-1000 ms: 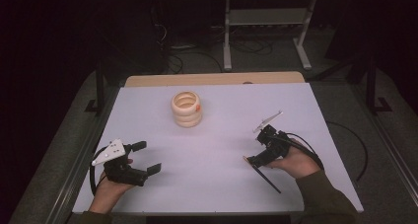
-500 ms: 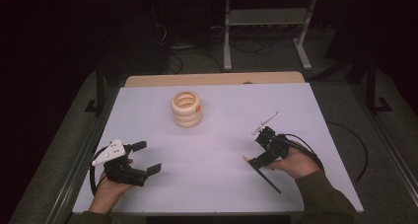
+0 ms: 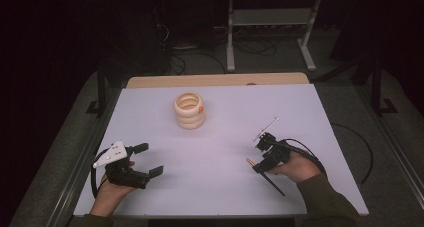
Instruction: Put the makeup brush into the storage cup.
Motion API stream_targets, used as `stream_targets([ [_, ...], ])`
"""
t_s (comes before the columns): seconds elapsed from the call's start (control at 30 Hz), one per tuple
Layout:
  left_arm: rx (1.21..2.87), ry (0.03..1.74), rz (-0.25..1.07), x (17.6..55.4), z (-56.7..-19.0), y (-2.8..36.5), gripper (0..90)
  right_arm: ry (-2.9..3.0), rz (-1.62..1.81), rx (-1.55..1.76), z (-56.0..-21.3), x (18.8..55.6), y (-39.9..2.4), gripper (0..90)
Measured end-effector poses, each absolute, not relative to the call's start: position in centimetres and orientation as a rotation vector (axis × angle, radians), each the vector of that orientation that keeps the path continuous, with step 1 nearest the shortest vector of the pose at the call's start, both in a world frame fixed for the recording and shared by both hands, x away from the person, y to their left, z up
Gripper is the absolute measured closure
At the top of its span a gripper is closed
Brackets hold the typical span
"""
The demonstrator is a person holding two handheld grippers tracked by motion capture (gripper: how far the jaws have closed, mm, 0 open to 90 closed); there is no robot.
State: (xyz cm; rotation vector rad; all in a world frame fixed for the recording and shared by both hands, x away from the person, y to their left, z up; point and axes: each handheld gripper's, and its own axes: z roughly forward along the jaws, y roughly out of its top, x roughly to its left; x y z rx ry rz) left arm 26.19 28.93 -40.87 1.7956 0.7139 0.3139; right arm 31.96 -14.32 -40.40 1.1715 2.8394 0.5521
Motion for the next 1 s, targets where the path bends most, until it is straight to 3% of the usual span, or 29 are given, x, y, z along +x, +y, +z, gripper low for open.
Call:
stream_targets([
  [0.43, 1.804, 0.713, 0.313, 26.2, -40.86, 28.95, 0.0, 2.875, 0.506, 1.189, -40.88, 31.89, -14.35, 56.7],
  [1.0, 1.795, 0.715, 0.309, 26.18, -40.85, 28.9, 0.0, 2.907, 0.441, 1.19, -41.2, 31.65, -13.98, 70.2],
])
